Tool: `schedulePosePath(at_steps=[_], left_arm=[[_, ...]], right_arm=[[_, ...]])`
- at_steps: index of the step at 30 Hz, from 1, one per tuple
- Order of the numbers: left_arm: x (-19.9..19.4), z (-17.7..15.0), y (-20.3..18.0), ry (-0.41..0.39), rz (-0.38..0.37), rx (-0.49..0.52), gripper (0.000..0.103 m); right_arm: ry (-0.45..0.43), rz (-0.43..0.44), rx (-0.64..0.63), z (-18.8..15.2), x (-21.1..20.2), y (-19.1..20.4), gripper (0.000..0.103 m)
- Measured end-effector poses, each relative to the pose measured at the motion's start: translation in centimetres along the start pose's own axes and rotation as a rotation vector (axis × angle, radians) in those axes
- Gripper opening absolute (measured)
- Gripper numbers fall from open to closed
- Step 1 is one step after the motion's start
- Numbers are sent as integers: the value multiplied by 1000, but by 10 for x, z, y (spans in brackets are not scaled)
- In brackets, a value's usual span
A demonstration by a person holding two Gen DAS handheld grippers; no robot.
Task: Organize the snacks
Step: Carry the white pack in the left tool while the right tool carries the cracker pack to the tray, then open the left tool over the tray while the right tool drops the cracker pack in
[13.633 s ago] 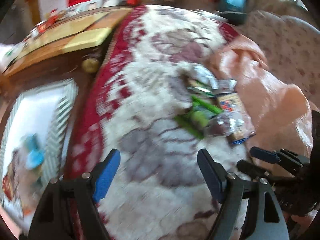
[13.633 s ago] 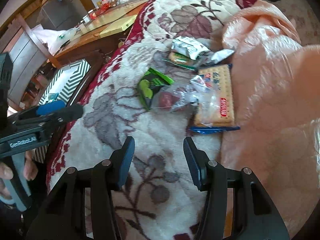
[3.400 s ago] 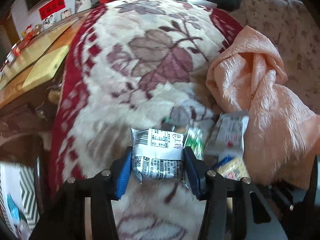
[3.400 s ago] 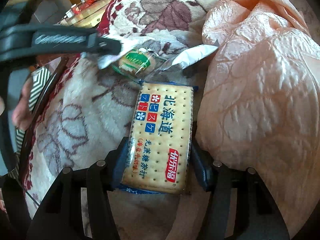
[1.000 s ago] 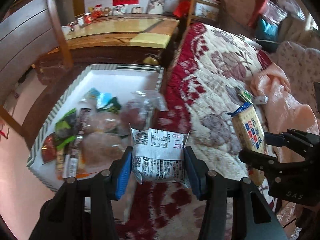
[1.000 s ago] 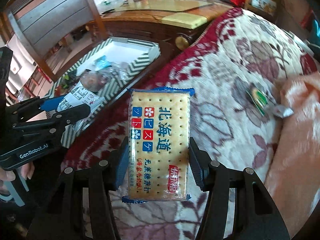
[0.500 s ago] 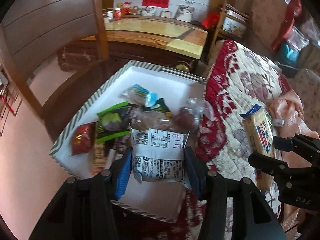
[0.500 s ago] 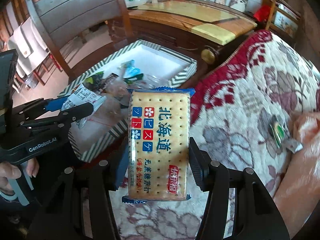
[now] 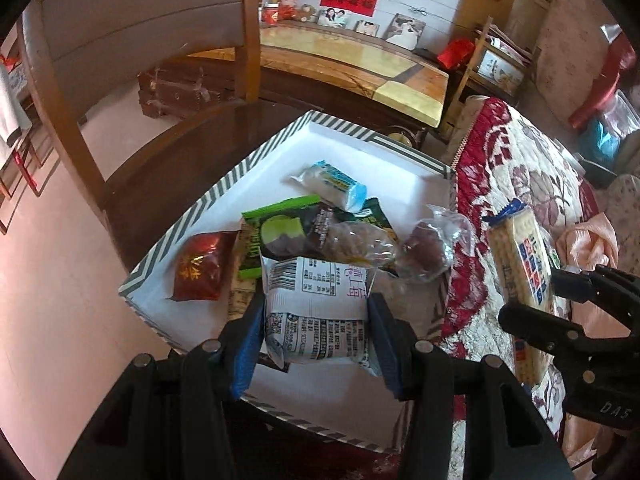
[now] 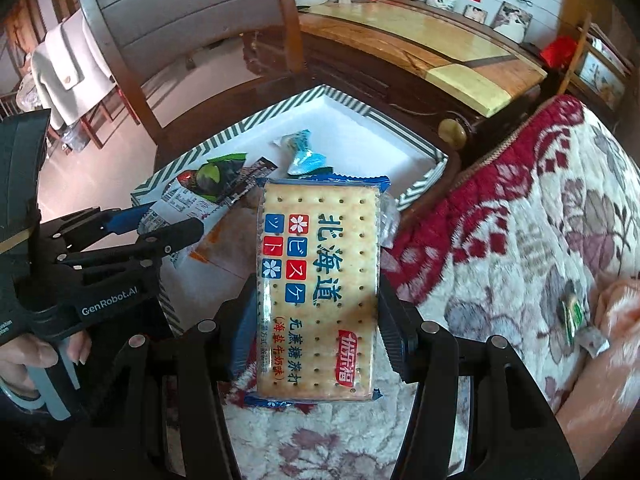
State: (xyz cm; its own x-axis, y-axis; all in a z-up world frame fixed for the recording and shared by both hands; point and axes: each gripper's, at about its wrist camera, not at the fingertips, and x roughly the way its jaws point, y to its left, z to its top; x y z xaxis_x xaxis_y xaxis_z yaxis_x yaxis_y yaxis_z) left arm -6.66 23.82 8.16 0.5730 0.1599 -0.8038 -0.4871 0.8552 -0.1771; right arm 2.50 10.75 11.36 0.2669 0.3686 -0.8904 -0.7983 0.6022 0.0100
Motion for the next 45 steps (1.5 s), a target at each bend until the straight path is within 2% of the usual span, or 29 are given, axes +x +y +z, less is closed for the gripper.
schedulePosePath(at_steps=[19,33,45], left_arm=[[14,3,22,34,21,-47,53],[26,3,30,75,47,-83,54],[30,1,27,85,72,-73,68]], right_arm=[[46,63,-47,37,41,25,54],[84,68,-48,54,74,30,54],[109,79,-12,61,95,31,55]])
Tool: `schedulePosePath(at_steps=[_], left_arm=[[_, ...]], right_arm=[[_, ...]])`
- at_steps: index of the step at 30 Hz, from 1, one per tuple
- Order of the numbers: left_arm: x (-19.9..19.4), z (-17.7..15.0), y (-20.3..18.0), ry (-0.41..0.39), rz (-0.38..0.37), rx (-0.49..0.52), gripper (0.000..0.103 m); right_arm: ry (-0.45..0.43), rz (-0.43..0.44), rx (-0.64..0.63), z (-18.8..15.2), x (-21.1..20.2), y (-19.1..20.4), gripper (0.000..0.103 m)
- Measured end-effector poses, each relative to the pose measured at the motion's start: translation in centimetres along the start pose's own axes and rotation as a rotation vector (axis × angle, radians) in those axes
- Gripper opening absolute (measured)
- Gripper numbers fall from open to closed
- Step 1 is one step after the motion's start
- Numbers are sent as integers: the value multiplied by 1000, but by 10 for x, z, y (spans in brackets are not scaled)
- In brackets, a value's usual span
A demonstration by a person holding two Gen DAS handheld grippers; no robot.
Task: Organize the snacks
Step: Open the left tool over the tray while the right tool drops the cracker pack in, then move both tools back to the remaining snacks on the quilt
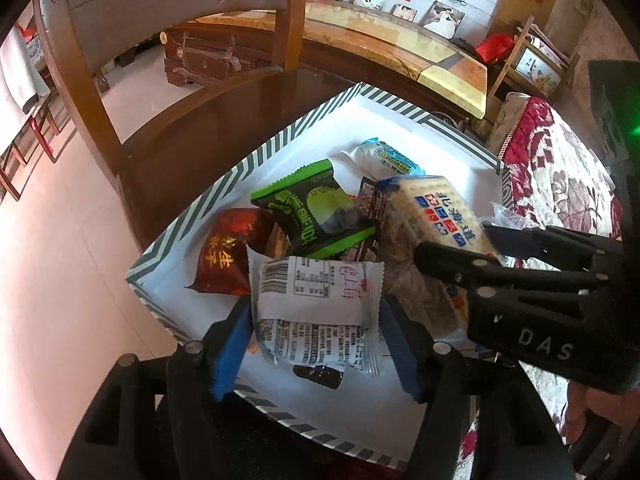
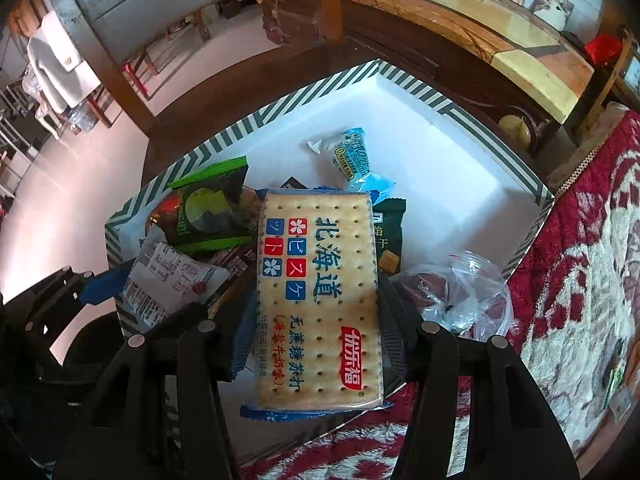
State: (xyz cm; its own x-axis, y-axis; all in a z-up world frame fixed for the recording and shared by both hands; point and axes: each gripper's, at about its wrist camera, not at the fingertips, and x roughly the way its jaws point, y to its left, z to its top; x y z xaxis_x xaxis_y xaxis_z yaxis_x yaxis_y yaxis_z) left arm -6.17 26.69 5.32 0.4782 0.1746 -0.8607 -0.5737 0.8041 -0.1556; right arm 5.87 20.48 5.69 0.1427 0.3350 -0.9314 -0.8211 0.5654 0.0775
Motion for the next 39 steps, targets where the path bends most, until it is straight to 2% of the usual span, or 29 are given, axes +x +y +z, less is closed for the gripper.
schedulePosePath(at_steps=[7,11,16,24,39], left_arm=[[-4,0,-3,-23,32,9,80],[-13,-2,-7,-51,48,27,82],[-24,-6,-16,-78,44,50,83],[-39,-11,-47,-130,44,127,84],[-35,-28,-122,-108,-18,271,84]], right_arm=[[-45,19,51,-6,-16,-5,56],[-114,15,58,-17,-39,-4,56],[-155,-25,75,-33,-58,-10,56],[-155,-46,144,-71,-73,-38,56],[-136,-105,280,-138,-94,-107,56]])
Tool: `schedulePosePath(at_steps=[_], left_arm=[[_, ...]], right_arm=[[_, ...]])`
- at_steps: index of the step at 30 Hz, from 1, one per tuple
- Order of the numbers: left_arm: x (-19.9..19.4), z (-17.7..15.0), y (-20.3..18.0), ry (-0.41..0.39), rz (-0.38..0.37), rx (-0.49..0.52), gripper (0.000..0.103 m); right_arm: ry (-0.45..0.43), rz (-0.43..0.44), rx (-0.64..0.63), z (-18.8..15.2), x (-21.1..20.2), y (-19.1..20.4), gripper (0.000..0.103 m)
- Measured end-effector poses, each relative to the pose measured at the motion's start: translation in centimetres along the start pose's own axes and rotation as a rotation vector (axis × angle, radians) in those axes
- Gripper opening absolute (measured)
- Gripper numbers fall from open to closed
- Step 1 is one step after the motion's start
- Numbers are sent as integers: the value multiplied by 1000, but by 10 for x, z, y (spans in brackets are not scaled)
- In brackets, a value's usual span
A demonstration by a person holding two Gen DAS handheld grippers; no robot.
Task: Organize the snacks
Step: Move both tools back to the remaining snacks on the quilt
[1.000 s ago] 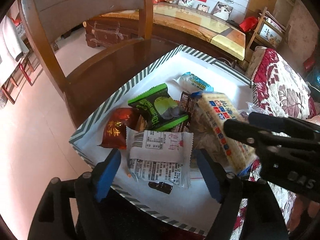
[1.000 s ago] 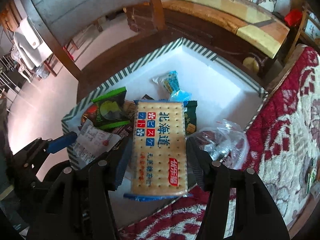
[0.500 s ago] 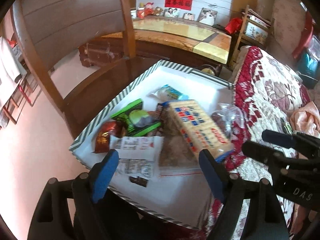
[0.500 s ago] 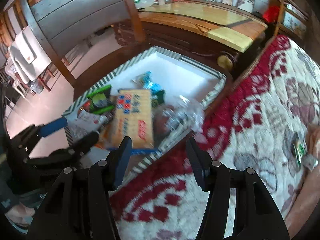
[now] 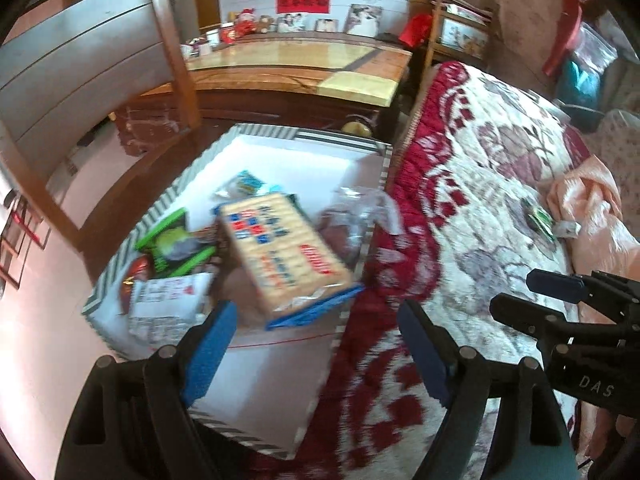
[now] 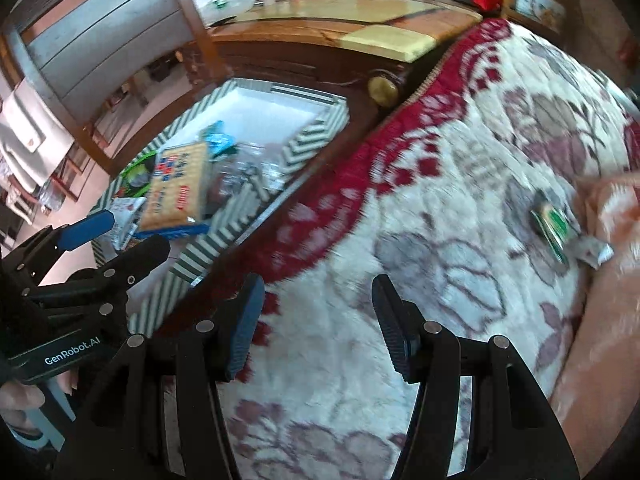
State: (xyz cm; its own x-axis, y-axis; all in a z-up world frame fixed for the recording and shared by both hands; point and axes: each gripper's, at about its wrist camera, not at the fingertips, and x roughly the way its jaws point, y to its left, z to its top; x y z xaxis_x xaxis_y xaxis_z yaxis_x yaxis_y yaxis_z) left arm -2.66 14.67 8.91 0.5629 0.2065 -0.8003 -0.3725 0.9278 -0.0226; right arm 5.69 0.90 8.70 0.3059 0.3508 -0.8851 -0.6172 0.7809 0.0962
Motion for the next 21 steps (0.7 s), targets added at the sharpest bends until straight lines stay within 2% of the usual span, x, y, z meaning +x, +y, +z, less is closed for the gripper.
schedulePosePath(at_steps=[9,21], left_arm=[[8,8,-48,7,-38,79,84],[19,12,-95,18,-60,162,84]], right_arm=[[2,-46,103,-19,-10,-58,56],[-2,-73,200,-38,-16,-110,56]])
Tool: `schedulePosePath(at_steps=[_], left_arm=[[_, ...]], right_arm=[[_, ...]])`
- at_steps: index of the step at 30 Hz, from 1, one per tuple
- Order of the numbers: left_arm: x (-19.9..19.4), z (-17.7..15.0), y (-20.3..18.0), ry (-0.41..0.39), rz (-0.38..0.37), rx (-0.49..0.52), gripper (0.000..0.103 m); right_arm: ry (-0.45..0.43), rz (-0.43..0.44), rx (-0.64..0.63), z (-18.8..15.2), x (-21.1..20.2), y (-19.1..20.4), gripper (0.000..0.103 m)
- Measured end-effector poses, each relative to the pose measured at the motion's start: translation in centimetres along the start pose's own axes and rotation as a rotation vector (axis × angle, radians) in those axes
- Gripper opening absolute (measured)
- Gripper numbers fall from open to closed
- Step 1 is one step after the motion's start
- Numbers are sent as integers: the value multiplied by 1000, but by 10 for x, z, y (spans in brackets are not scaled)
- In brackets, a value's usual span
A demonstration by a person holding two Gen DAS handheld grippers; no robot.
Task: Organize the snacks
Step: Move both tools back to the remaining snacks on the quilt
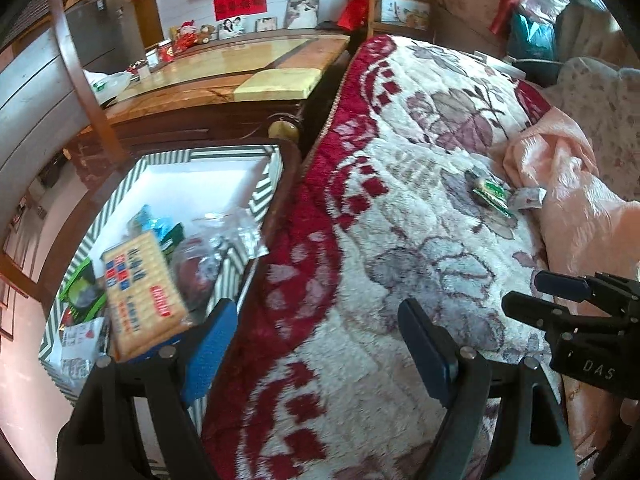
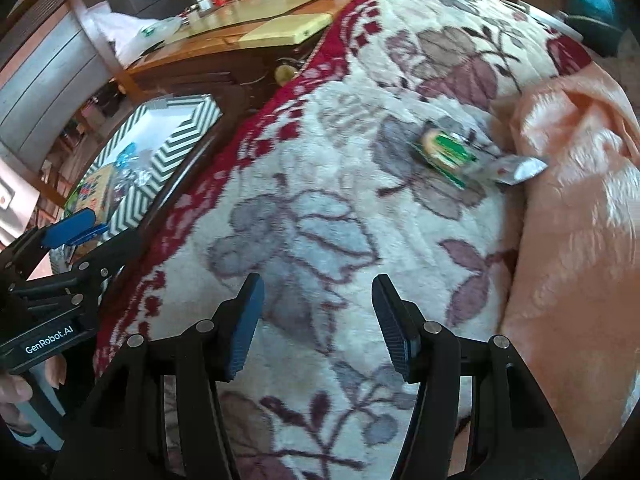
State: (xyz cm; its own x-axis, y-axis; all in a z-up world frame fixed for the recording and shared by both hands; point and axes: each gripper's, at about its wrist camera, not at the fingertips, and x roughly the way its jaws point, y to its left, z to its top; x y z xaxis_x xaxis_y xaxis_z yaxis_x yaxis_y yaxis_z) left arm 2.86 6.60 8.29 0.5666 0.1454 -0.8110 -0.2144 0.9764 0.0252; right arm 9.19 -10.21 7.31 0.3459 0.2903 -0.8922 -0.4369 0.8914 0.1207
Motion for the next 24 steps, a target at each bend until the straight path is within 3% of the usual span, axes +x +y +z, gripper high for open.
schedulePosePath(at_steps=[12,24], left_arm=[[19,11,-34,33,-33,57,84],[43,38,-71,73,-138,87,84]], right_arm=[[17,-30,75,-6,4,-44,56],[19,-35,135,-10,8,-74,56]])
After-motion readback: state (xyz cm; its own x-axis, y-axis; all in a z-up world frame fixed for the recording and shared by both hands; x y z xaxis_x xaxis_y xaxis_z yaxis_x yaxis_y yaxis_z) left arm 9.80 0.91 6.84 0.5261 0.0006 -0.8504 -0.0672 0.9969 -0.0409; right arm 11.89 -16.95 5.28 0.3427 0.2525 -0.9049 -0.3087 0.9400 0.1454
